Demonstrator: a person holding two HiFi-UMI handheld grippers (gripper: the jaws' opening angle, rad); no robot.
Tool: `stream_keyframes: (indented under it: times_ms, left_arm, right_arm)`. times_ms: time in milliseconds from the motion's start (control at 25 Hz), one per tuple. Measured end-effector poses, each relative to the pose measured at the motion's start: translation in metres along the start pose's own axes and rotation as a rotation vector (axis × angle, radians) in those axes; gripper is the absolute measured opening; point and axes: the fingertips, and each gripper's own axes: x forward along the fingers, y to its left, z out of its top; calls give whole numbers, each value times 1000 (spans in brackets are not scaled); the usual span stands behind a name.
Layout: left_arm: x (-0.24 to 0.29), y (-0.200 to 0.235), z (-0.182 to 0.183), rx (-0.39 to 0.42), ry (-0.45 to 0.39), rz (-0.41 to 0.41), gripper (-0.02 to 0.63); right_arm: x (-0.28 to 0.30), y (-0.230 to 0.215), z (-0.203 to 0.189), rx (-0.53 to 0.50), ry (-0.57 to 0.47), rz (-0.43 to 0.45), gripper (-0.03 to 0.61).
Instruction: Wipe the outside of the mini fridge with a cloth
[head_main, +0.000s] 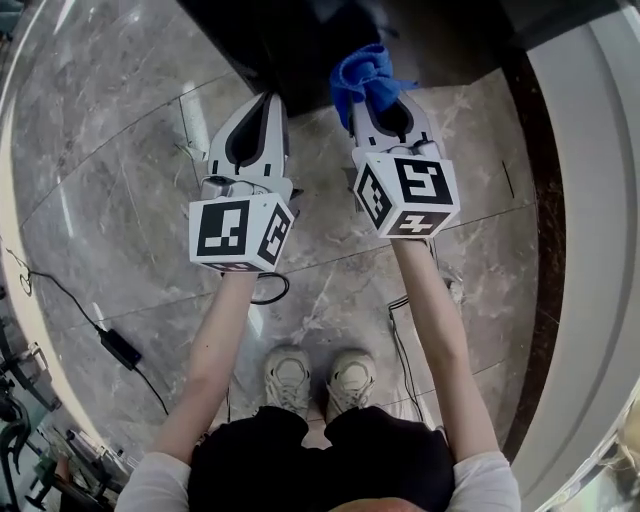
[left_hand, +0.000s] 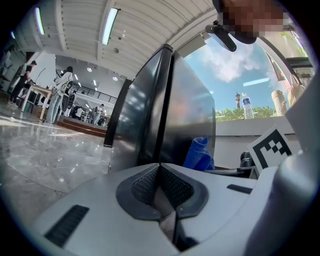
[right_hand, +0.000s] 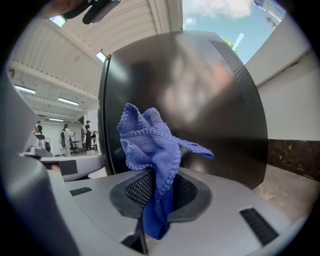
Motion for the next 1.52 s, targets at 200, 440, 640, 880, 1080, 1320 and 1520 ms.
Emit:
stream_keyframes:
  times_ms: [200,440,640,880,1080,1320,1520]
  left_arm:
    - [16,-32,-5,13,4,-78,5]
    - [30,-34,-17,-53,9,-76,5]
    - [40,-45,-36,-61,43,-101,5]
    - [51,-60,-45,-47,49,-119,5]
    - [52,-65,-44,-33,37,-134,5]
    - [50,-62,-47,-38,49,-125,5]
    - [49,-61,-43,-22,45,-122,5]
  right_arm:
    - [-10,-47,9,14,-23,-97,84]
    - [-21,-98,15,20,-43,-196,84]
    - [-28,-162,17,141,-54,-292,84]
    - [-31,-186,16,65,-37,-305,84]
    - [-32,-192,20,-29,-5,-316,84]
    - [-37,-221,24,-8,2,-362,84]
    - [-39,-237,25,-3,17,-390,84]
